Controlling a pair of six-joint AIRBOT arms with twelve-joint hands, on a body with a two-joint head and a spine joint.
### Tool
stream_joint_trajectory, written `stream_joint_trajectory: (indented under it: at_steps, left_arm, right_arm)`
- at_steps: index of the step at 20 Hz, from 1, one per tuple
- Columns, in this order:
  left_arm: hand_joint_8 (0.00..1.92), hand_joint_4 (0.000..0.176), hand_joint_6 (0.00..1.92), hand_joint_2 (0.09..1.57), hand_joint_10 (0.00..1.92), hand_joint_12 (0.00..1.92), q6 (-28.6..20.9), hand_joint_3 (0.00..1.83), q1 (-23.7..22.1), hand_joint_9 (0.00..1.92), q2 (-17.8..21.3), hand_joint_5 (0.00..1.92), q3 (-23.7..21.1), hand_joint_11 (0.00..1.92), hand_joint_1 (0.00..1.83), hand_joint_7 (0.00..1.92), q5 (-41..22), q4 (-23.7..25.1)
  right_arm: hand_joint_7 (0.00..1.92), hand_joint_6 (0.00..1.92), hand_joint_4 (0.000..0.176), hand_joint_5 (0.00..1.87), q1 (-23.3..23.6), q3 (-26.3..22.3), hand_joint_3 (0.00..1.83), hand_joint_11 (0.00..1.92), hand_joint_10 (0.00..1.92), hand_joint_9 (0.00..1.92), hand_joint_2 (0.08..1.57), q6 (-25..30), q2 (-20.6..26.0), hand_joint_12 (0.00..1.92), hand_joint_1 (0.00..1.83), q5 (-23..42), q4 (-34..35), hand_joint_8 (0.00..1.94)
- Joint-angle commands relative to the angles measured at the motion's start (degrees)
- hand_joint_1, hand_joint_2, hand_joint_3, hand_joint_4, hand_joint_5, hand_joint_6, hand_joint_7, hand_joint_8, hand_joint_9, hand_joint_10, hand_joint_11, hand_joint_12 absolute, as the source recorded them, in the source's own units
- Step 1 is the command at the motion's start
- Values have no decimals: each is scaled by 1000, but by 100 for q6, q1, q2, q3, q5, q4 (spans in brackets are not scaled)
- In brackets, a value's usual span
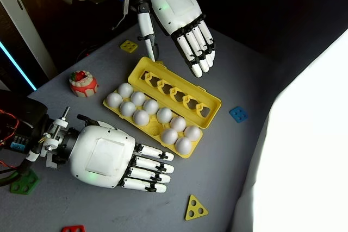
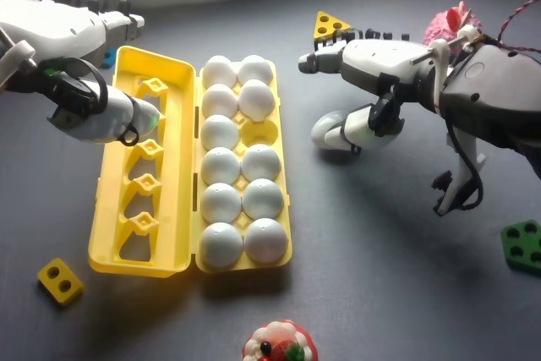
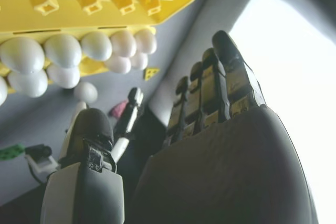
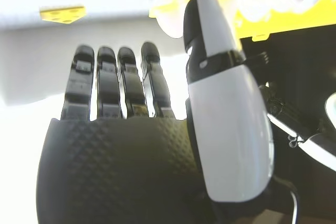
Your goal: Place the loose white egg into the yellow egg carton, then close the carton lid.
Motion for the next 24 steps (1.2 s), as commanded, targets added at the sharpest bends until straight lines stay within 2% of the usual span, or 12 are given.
stream_joint_trajectory:
  at_steps: [1,4,5,8,9,11,14,19,20,21,23,24]
  left_arm:
    - [2,0,0,1285,4,613,28,0,-85,103,-24,3,0,0,353,77,45,311]
    - [2,0,2,1286,4,628,28,0,-120,105,-22,7,2,0,333,80,49,311]
    - [6,0,2,1279,10,479,72,0,-178,76,-24,8,-1,0,368,71,50,310]
    - [2,0,2,1284,6,568,126,2,-425,81,-118,7,0,0,347,68,-111,301]
    - [3,0,1,1285,6,567,356,2,-497,89,-134,6,0,0,340,74,-114,64]
    - [2,0,5,1277,4,536,356,0,-492,89,-129,22,-31,0,364,70,-111,-72]
    - [6,0,2,1289,5,552,356,4,-531,92,-104,7,-111,0,303,79,-104,86]
    - [3,0,5,1283,4,516,355,0,-650,97,-90,10,-7,0,342,77,-5,223]
    - [8,0,8,1297,8,605,355,4,-677,117,-91,27,8,0,304,112,-4,234]
    - [4,0,4,1300,6,613,354,5,-720,116,-106,24,49,0,287,109,3,370]
    - [2,1,1,1300,2,581,354,4,-721,104,-123,18,118,0,275,99,3,324]
    - [0,0,0,1318,0,570,354,11,-721,98,-129,0,129,0,157,94,3,312]
  right_arm:
    - [62,106,0,220,22,30,15,0,0,0,1110,0,-7,0,1161,277,-198,9]
    - [64,115,0,222,-12,85,16,0,0,0,1111,1,-52,0,1164,277,-198,9]
    - [93,129,0,244,-24,98,20,0,0,0,1121,1,-72,0,1159,273,-197,18]
    - [84,134,0,232,-54,98,19,0,0,0,1116,1,-106,0,1164,249,-197,11]
    - [88,143,0,241,-73,101,15,0,0,0,1109,1,-115,0,1175,245,-197,11]
    - [67,146,0,232,-108,102,17,0,0,0,1114,-4,-116,0,1164,220,-197,2]
    - [74,154,0,212,-144,117,12,0,0,0,1101,-31,-115,0,1173,215,-197,3]
    - [65,170,0,219,-183,213,7,0,0,0,1092,-31,-142,0,1185,189,-197,1]
    - [99,199,0,277,-182,238,7,0,1,3,1091,-31,-159,0,1191,180,-197,14]
    - [89,200,0,273,-182,263,10,0,0,0,1097,-31,-171,0,1186,174,-198,8]
    - [80,199,0,265,-182,287,11,0,0,0,1098,-31,-200,0,1188,128,-199,4]
    - [33,182,0,198,-179,286,24,0,0,0,1126,-32,-205,0,1152,85,-199,0]
